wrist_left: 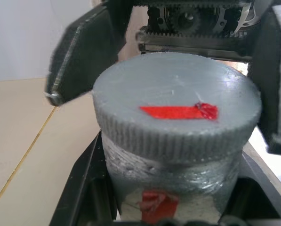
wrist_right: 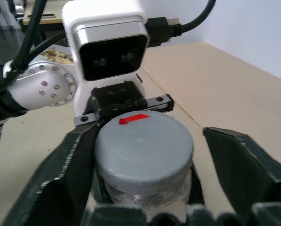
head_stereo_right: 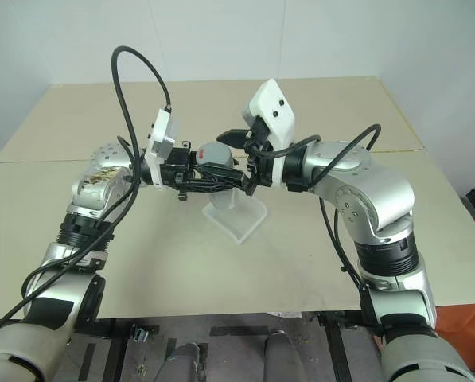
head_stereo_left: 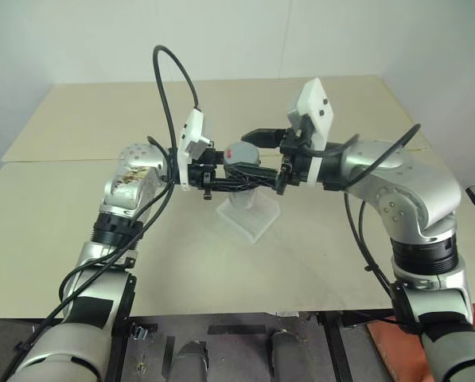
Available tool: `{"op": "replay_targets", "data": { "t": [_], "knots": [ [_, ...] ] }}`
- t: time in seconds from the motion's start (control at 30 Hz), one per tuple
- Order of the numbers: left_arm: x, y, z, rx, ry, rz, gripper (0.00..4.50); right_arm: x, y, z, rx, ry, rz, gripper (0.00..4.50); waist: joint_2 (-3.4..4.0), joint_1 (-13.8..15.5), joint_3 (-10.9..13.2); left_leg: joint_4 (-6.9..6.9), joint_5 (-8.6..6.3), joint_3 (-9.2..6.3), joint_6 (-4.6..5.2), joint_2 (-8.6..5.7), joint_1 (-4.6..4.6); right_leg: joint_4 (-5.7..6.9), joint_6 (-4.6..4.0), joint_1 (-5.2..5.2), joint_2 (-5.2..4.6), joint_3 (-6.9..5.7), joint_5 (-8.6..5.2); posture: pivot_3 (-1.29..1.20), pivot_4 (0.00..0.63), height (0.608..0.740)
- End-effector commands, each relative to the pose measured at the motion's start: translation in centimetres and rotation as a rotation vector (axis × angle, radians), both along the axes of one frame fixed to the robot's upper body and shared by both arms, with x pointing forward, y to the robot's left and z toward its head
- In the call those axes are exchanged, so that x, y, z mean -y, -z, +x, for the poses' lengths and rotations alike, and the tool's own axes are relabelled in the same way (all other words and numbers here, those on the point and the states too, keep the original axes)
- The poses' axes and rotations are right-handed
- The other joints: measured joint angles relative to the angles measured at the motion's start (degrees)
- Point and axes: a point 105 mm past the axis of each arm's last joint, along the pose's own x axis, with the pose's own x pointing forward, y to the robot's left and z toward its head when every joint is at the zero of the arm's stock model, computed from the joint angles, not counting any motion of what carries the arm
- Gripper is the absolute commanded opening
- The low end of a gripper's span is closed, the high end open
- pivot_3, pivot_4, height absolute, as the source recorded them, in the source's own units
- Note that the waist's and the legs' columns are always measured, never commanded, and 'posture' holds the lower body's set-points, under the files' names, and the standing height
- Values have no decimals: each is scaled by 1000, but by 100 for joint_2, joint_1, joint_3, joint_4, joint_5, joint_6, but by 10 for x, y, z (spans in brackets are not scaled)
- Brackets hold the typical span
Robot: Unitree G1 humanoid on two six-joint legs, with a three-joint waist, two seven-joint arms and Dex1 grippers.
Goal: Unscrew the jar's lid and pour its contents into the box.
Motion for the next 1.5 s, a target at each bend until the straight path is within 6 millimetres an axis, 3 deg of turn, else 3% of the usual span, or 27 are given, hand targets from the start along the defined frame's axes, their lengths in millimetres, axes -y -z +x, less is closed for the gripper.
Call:
{"op": "replay_targets", "data": {
  "t": [0.03, 0.2, 0.37, 0.47, 0.57, 0.67, 0.87, 1.23, 1.37, 1.5],
  "knots": [
    [-5, -8, -5, 42, 10, 4, 2023, 1, -17, -3, 78, -14, 37, 2768, 0, 1, 0, 0, 0, 0, 0, 0, 0, 0, 0, 0, 0, 0, 0, 0, 150, 740],
    [-12, -8, -12, 34, 57, 5, 2023, -3, -20, -13, 90, -150, 50, 2760, 1, 3, 0, 0, 0, -1, 0, 0, -1, 1, 0, 1, 0, 0, 0, 0, 150, 740],
    [-18, -11, -26, 20, 172, 22, 2023, -5, -13, -31, 68, -499, 14, 2760, 1, -9, 1, 0, 0, 0, 0, 0, 0, -1, 0, 1, 0, 0, 0, 0, 150, 740],
    [-19, -10, -35, 12, 224, 51, 2023, -8, -12, -31, -3, -655, 9, 2760, 2, -57, 1, 1, 0, 0, -1, 0, 1, -1, 0, 2, 0, 0, 0, 0, 150, 740],
    [-19, -10, -39, 10, 237, 56, 2023, -15, -8, -22, -6, -691, -19, 2760, 2, -132, 1, 1, 1, 0, -1, 1, 4, 3, 0, 3, 1, 0, 0, 0, 150, 740],
    [-18, -9, -39, 7, 220, 48, 2023, -19, -6, -9, 1, -660, -30, 2760, 2, -159, 1, 1, 1, -1, -2, 1, 4, 7, 0, 3, 1, 0, 0, 0, 150, 740],
    [-22, -5, -34, -8, 137, 39, 2023, -15, -8, 3, 10, -535, 28, 4489, 4, -156, 2, 2, 21, -4, -37, 1, 1, 36, 0, -2, 1, 0, 0, 0, 150, 740],
    [-43, 1, -11, -44, -44, 26, 2023, 27, -8, -21, 66, -269, 73, 4489, 4, -140, 2, 2, 10, -7, -18, -1, 1, 46, 0, -3, 0, -2, -1, 0, 150, 740],
    [-41, -1, -5, -41, -50, 21, 2023, 20, -12, -22, 79, -129, 57, 4489, 3, -151, 2, 1, 7, -8, -13, -1, 5, 50, -1, -3, 1, -1, -1, 0, 150, 740],
    [-32, -3, -3, -28, -24, 22, 2023, -1, -13, -19, 67, -29, 45, 4489, 3, -139, 2, 1, 7, -9, -13, -1, 2, 48, -1, -3, 1, -1, -1, 0, 150, 740]
  ]
}}
